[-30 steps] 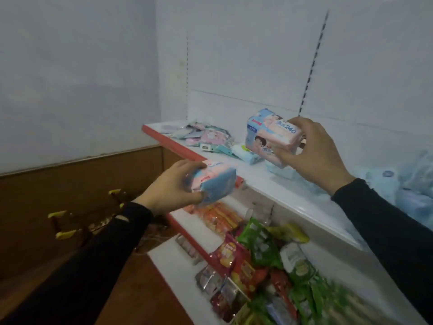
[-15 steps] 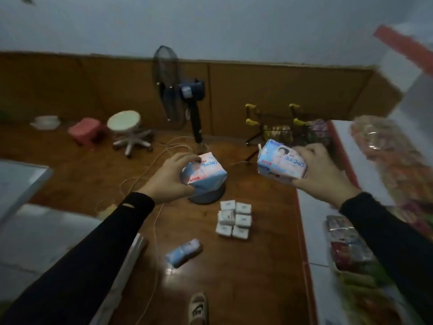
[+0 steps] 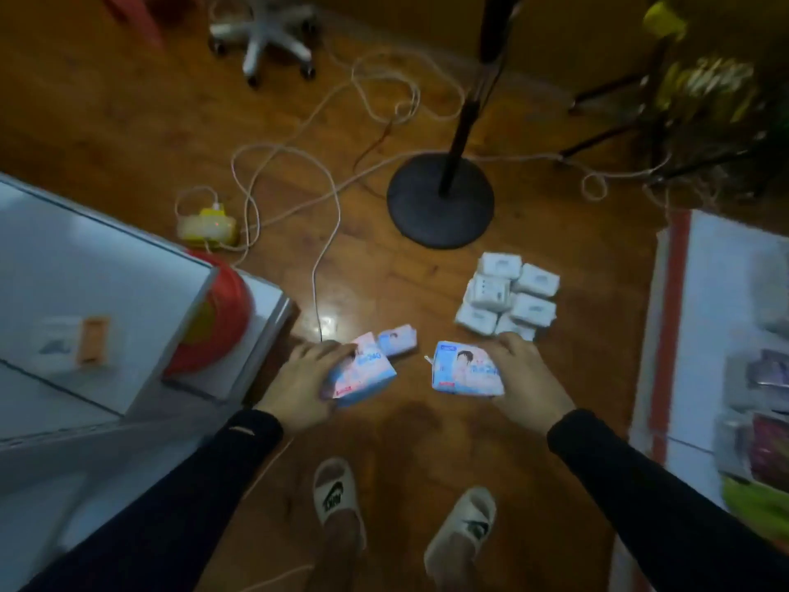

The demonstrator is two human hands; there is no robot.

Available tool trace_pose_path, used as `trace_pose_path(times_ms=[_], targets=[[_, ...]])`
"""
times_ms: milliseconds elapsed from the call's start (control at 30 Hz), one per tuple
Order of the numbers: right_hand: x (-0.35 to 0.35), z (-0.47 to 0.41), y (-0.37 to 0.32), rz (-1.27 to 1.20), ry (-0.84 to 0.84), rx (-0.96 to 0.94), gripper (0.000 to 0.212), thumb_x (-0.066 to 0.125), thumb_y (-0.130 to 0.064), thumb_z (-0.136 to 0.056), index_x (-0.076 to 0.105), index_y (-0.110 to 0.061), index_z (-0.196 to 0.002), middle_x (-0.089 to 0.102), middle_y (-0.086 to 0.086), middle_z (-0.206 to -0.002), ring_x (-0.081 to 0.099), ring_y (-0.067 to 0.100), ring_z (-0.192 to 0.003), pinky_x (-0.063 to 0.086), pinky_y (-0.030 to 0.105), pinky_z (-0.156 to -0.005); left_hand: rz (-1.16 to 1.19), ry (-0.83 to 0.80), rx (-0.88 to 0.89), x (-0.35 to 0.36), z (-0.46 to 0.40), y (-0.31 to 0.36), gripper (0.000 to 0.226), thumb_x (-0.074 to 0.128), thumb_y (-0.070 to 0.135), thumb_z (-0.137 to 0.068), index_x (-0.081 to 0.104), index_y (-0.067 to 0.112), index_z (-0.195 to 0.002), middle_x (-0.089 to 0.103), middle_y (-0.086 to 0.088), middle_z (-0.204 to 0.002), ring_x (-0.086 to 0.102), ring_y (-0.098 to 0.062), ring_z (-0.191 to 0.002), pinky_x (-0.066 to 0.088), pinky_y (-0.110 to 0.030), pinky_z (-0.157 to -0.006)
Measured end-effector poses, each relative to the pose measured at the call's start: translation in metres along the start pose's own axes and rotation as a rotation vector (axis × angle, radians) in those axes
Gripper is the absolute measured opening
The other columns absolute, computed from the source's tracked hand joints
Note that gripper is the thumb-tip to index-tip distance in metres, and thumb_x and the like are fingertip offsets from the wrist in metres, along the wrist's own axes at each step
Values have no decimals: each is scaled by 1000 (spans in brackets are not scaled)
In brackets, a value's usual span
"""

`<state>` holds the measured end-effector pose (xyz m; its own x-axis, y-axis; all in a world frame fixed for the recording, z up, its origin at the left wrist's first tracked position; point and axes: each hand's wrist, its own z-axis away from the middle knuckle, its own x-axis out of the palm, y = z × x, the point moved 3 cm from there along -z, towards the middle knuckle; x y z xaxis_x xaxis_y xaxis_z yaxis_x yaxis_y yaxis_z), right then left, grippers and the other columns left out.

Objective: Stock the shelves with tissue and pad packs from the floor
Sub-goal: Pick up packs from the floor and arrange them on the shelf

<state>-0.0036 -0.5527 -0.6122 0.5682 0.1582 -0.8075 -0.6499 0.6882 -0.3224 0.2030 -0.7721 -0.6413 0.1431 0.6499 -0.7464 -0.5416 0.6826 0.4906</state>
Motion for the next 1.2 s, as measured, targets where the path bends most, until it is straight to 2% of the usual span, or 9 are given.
trace_pose_path(times_ms=[100,267,367,467,600,700,833,967,1200], targets=[[114,-66,26,-16,-66,4,66,68,-15,-73,46,-13,-135,39,12,-132,40,31,-117,34,32,-95,-51,-47,-15,95,-43,-55,77,68,24,-78,32,27,-146,32,-4,-149,26,-33,-133,28,-39,-108],[287,-167,91,63,-133,-71,61,72,-23,-79,48,-6,-133,43,20,-133,45,35,-114,39,37,-93,-202,-22,88,258,-112,-140,85,79,21,-63,43,24,-140,49,-7,-136,32,-27,-121,44,-40,-97],[366,-226,121,92,-111,-169,67,83,-13,-62,57,-1,-123,54,26,-121,57,44,-101,49,45,-86,-274,32,169,329,-153,-182,86,75,17,-59,43,24,-139,48,-8,-136,36,-29,-118,47,-44,-93],[420,-263,137,139,-20,-225,80,75,1,-55,53,-8,-132,52,23,-131,54,49,-110,48,54,-90,-408,32,151,375,-178,-219,77,70,26,-69,40,26,-140,42,-15,-143,42,-42,-121,39,-53,-100],[447,-264,143,228,7,-193,84,70,-6,-65,43,-21,-142,41,18,-147,46,51,-120,49,56,-88,-565,-61,67,401,-180,-237,65,61,41,-77,39,32,-138,43,-22,-143,48,-47,-122,38,-59,-99],[426,-248,136,184,-22,-157,81,70,-15,-70,39,-22,-144,35,18,-150,41,51,-125,43,58,-96,-508,-114,20,385,-176,-218,75,72,37,-68,41,30,-135,52,-23,-134,55,-46,-113,44,-58,-92],[349,-211,121,72,-49,-102,66,53,-28,-89,27,-23,-149,23,14,-156,27,41,-139,27,49,-112,-326,-91,-52,310,-174,-162,62,44,41,-82,40,24,-142,50,-16,-137,50,-39,-119,43,-47,-96],[227,-157,109,29,-9,-104,62,48,-32,-93,24,-25,-150,17,8,-157,25,30,-142,26,39,-115,-131,51,3,196,-168,-62,76,15,56,-80,46,20,-140,52,-6,-135,46,-28,-123,37,-34,-101],[-53,-26,85,22,376,-55,57,51,-37,-94,31,-28,-147,20,1,-155,37,23,-134,41,33,-102,-107,251,296,-43,-122,155,52,37,49,-97,44,21,-141,50,1,-138,41,-18,-128,33,-29,-104]])
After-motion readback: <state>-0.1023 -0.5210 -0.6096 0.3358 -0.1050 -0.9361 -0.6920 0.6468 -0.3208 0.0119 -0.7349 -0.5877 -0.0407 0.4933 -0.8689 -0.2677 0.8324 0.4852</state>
